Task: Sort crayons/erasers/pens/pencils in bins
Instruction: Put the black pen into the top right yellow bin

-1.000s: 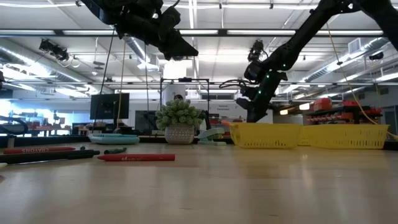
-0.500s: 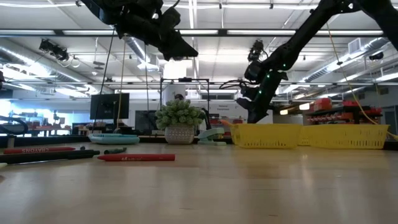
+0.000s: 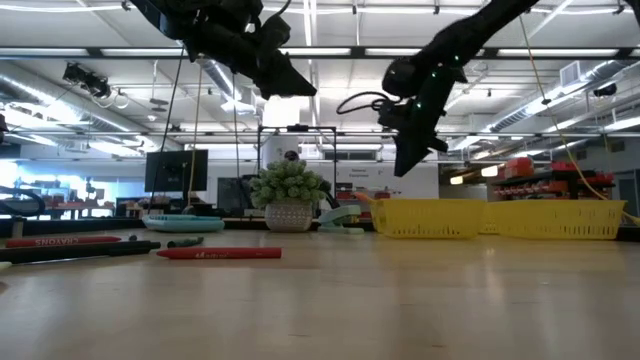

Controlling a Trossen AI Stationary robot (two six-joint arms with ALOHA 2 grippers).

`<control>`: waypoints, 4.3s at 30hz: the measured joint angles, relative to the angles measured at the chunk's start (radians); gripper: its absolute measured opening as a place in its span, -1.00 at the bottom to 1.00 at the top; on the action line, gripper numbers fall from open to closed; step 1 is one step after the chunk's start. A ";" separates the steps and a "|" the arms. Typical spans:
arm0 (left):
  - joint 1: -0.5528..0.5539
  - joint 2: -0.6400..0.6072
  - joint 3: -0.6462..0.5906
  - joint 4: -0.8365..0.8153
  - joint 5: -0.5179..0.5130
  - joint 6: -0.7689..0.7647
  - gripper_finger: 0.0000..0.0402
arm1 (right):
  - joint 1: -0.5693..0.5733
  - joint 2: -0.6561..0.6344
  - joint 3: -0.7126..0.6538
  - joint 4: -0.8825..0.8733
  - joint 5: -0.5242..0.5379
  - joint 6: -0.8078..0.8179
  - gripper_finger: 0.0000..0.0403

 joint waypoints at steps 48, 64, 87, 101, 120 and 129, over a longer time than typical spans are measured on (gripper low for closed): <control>-0.152 -0.320 0.000 -0.599 -0.017 -0.112 -0.94 | 0.651 0.006 -0.372 0.881 -0.090 -0.020 -0.79; -0.288 -0.216 0.000 -0.999 -0.122 -0.570 -0.80 | 0.662 -0.060 -0.337 0.645 -0.261 -0.320 -0.79; -0.585 0.028 0.000 -0.993 -0.323 -1.037 -0.20 | 0.755 -0.380 -0.486 0.431 -0.136 -0.133 -0.79; -0.735 0.159 0.000 -0.887 -0.433 -1.290 -0.34 | 0.780 -0.345 -0.517 0.420 -0.093 -0.065 -0.79; -0.869 0.206 0.001 -0.773 -0.416 -1.518 -0.45 | 0.784 -0.346 -0.517 0.375 -0.126 -0.167 -0.67; -0.905 0.263 0.000 -0.739 -0.419 -1.510 -0.45 | 0.784 -0.346 -0.517 0.376 -0.127 -0.199 -0.67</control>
